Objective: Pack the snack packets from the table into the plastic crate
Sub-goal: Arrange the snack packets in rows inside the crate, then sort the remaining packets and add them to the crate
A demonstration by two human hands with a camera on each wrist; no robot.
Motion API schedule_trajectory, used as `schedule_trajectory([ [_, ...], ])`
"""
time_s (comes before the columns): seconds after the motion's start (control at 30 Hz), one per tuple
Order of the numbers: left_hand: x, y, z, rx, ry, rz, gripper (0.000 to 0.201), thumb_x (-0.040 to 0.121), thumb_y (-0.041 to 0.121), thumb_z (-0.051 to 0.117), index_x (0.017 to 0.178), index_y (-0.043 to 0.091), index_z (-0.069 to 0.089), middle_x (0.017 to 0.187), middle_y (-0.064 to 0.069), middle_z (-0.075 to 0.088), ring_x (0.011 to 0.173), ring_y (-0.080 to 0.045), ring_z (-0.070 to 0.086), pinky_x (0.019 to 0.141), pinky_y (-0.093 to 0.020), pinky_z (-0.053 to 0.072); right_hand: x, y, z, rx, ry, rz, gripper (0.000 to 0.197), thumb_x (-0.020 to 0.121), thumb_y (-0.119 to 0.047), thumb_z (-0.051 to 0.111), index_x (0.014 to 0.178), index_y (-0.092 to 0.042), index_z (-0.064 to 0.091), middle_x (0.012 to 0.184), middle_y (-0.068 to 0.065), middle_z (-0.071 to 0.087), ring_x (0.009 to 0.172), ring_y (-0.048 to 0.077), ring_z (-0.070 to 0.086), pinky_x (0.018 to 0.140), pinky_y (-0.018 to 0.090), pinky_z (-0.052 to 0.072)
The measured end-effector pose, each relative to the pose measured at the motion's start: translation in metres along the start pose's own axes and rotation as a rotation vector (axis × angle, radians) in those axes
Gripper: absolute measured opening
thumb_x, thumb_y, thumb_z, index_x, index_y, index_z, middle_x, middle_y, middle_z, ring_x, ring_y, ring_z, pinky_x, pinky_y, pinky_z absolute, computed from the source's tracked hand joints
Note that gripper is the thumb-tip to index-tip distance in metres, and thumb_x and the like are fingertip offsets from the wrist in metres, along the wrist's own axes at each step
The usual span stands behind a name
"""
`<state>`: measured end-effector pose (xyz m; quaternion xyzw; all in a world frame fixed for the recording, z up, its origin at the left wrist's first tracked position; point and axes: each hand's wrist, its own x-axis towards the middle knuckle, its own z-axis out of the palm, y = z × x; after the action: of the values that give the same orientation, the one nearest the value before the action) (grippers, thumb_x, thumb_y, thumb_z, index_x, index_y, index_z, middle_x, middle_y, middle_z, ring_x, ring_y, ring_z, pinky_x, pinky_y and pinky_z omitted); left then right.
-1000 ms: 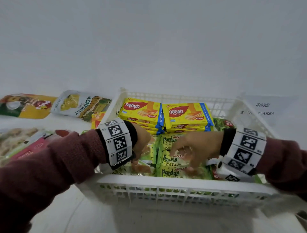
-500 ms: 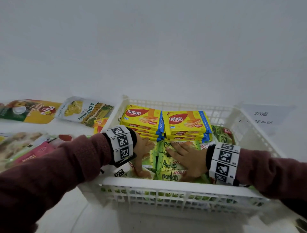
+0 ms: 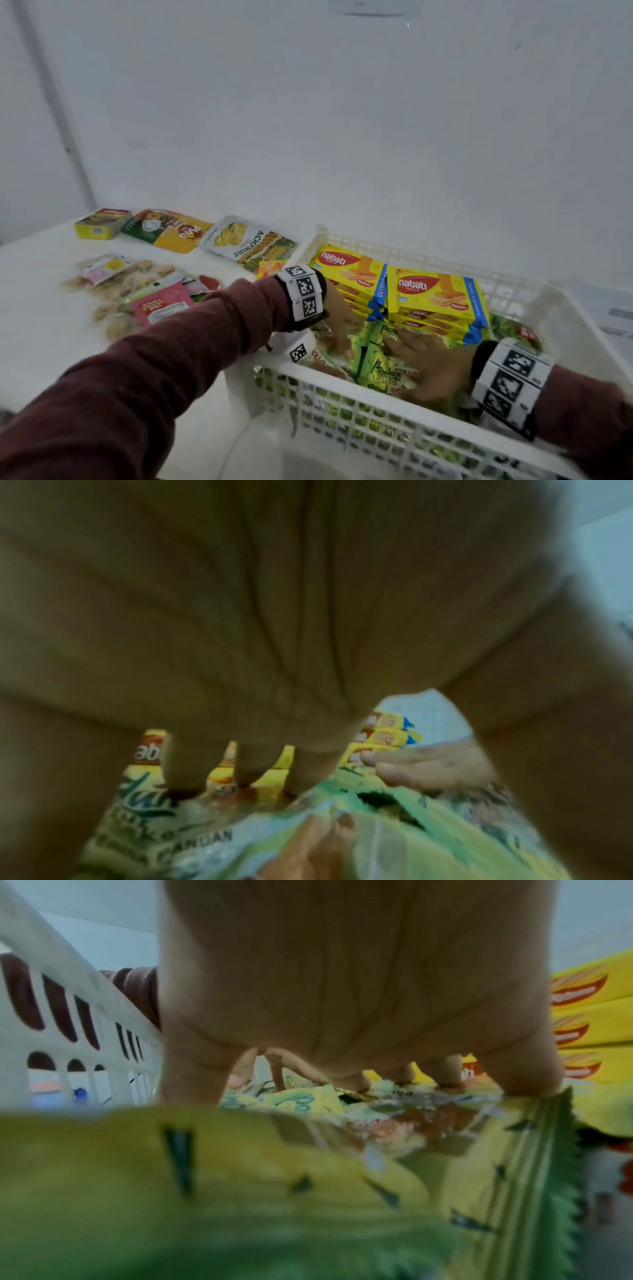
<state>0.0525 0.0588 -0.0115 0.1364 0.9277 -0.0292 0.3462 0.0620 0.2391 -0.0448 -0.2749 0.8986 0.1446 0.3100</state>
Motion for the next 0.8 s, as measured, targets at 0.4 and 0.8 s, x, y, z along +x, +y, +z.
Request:
schedule_trajectory([
  [0.4,-0.059,-0.018,-0.036,-0.592,0.408,0.101,0.052,0.096,0.026,0.049,0.144,0.014,0.033,0.138,-0.009,0.047,0.122,-0.024,0.05,0.068,-0.017,0.046,-0.046,0.005,-0.055,0.058,0.027,-0.19,0.147,0.017,-0.103,0.019,0.146,-0.033,0.019,0.152,-0.011,0.024,0.136,0.006,0.029,0.111,0.023,0.024],
  [0.8,-0.167,-0.176,0.013,-0.635,0.752,-0.096,0.043,0.093,0.024,0.054,0.134,0.012,0.046,0.13,-0.011,0.054,0.112,-0.021,0.054,0.086,-0.032,0.046,-0.076,-0.166,-0.157,0.05,0.513,-0.212,0.05,0.092,-0.041,0.048,0.139,-0.027,0.037,0.131,-0.004,0.052,0.109,0.009,0.052,0.082,0.013,0.032],
])
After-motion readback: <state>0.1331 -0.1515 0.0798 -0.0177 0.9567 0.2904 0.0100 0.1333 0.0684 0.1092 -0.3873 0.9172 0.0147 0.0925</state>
